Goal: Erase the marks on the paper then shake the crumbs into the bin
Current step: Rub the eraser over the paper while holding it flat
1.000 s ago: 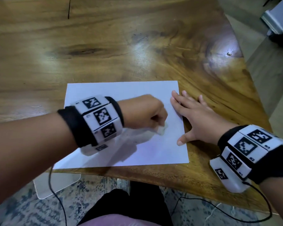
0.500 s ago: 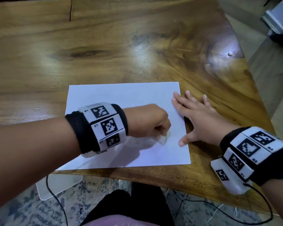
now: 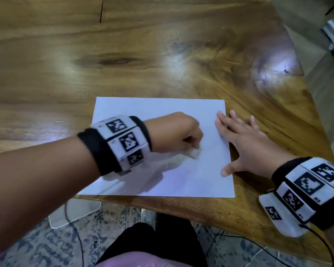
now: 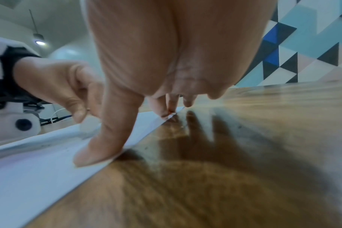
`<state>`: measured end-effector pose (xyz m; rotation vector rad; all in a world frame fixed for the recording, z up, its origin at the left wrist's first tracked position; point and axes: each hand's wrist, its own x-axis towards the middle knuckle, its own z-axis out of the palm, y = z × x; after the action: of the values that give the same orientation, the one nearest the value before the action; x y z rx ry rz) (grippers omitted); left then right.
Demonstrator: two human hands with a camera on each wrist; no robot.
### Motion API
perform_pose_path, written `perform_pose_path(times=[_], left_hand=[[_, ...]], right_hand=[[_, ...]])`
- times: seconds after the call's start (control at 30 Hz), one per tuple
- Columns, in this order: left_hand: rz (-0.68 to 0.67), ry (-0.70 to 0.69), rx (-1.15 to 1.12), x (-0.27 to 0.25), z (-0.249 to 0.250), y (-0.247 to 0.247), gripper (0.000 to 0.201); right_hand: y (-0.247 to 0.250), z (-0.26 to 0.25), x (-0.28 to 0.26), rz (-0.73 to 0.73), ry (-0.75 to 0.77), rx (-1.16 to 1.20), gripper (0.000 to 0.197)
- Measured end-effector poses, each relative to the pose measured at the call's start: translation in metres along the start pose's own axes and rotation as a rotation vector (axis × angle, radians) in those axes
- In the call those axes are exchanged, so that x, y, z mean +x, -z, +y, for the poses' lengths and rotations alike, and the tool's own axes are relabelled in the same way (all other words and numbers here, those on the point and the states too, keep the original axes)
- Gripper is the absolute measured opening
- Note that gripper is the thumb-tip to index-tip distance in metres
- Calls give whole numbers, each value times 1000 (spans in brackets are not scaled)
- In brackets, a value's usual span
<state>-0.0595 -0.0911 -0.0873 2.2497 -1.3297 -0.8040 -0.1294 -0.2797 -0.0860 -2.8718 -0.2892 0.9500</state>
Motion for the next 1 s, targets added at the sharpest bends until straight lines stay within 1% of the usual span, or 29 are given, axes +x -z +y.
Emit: perform_pose_path(times=[0.1,0.23,0.37,0.4,0.47,0.53,0.57,0.67,0.73,0.77,0.83,0.87,0.9,0.93,1.0], left_hand=[[-26,-43,33,12,13,-11,16],[-66,-41,17,-18,-3,-18,8],[-101,7,35,-39,-14,-13,9],[-89,24,32,-38,-13,-10,9],[-10,59,12,-27,-8,-1,12],[73,48,-2,-10,-1,3,16],[81,26,9,-2,3,2,16],[29,-11,42,7,10,-8,16],[-14,-38,34,-3,3,-12,11],[-64,-43,30,-12,-1,-13,8],[-183,-16,21,-28,-9,-13,8],[-222,2,20,-33,-12,-12,11],[-231,18,26,-33,-12,-9,13],[-203,33,34,-28,-11,-6,11],[-59,66,37,-11,-8,2,8]], right_hand=[[0,-2,0,-2,-12,-12,124],[1,-1,0,-6,-26,-18,124],[1,-1,-1,-7,-25,-26,123],[1,-2,-1,-7,-23,-30,123],[2,-3,-1,-3,-25,-36,123],[3,-4,-1,-4,-29,-49,123],[3,-4,-1,-5,-32,-55,123],[3,-5,-1,-7,-39,-73,123],[3,-5,-1,-6,-46,-83,123],[3,-5,-1,-6,-47,-87,122],[2,-5,-2,-6,-46,-81,122],[2,-4,-2,-6,-45,-73,122],[2,-4,-2,-5,-44,-64,122],[2,-5,-2,-5,-43,-58,122],[3,-5,-2,-4,-42,-58,122]])
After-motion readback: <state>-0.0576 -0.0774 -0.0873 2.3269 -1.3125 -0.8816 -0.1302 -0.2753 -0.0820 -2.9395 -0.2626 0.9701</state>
